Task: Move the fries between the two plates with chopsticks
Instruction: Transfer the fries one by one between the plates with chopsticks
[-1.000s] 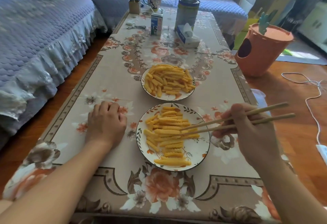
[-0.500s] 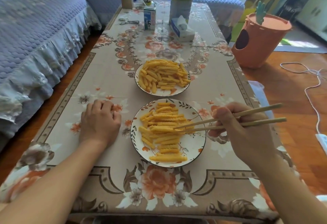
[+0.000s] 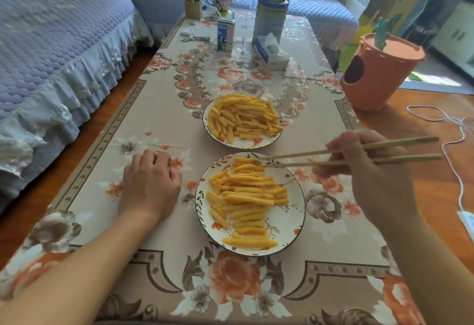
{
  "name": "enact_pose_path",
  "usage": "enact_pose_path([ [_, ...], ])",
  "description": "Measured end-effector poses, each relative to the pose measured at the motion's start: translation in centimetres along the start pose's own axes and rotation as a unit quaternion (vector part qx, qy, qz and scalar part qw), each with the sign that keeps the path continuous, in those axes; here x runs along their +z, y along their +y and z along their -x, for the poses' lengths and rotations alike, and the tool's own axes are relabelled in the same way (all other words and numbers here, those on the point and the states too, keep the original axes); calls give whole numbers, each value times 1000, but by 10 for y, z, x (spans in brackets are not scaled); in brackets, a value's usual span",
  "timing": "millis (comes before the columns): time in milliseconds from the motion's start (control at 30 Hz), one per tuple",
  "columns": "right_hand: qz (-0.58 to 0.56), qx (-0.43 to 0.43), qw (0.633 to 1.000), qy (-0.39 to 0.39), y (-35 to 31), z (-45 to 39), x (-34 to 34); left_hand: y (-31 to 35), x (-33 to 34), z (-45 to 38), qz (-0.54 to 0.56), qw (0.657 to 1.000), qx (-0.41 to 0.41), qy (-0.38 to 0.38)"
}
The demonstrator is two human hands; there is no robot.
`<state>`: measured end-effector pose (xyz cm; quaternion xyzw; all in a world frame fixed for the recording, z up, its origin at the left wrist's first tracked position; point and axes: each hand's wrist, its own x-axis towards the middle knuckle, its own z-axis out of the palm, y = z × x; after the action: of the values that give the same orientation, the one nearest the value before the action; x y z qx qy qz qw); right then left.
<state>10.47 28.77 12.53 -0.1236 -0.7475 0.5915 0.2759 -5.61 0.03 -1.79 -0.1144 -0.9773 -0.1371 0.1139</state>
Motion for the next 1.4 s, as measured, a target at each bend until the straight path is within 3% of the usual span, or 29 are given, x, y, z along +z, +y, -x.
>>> enact_pose_path([
  [233,81,-11,996,-35,35,-74,52,0,-2,0,1,1000,5,3],
  [567,129,-33,991,-32,40,-77,57,-1,-2,-1,0,1000,-2,-9],
  [1400,109,-28,993,-19,43,-93,65,0,-4,0,9,1000,-3,-14],
])
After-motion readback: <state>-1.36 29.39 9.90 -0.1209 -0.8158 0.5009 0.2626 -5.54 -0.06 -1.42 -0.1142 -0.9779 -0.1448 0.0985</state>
